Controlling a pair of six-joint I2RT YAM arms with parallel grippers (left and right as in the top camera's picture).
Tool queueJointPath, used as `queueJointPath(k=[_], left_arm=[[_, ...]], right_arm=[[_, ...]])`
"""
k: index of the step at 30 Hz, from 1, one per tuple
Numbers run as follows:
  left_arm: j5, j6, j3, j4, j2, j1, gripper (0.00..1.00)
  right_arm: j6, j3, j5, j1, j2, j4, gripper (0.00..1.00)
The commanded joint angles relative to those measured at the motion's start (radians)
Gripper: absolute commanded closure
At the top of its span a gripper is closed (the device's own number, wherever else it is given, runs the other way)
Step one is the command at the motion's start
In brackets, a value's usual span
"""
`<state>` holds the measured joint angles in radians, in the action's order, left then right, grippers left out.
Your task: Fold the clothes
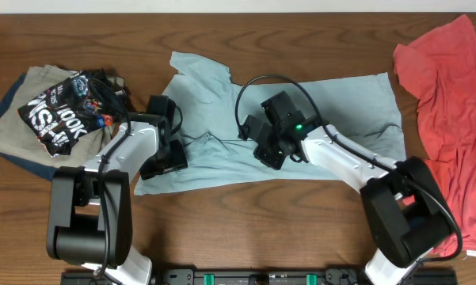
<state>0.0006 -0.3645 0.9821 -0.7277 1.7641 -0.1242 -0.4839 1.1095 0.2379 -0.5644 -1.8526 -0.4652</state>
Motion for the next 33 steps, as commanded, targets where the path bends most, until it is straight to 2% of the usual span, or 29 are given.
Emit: queueJointPath(k=[1, 3, 8, 20, 24, 28, 33], left_arm=[[-0.007, -0.015, -0.032, 0.023, 0.026, 0.003, 0.32], [-0.007, -0.015, -0.032, 0.023, 0.026, 0.003, 0.32], [-0.007, -0.015, -0.032, 0.023, 0.026, 0.003, 0.32], [-0.007, -0.015, -0.032, 0.023, 0.026, 0.003, 0.32], [-0.007, -0.015, -0.032, 0.023, 0.026, 0.003, 0.32], [-0.007, -0.015, -0.032, 0.023, 0.026, 0.003, 0.32], [-0.007, -0.015, -0.032, 0.023, 0.026, 0.003, 0.32]], right_arm=[[-0.011, -0.006, 0.001, -0.019, -0.021, 0.01, 0.65], [-0.011, -0.006, 0.001, -0.019, -0.026, 0.017, 0.67], [-0.006, -0.006, 0.0, -0.019, -0.029, 0.035, 0.82], [0.0, -0.007, -0.003, -0.026, -0.06, 0.04, 0.77], [0.0, -0.007, -0.003, -0.026, -0.075, 0.04, 0.84], [0.001, -0.006, -0.023, -0.026, -0.076, 0.05, 0.99], [0.057, -0.005, -0.141, -0.024, -0.075, 0.066, 0.99]])
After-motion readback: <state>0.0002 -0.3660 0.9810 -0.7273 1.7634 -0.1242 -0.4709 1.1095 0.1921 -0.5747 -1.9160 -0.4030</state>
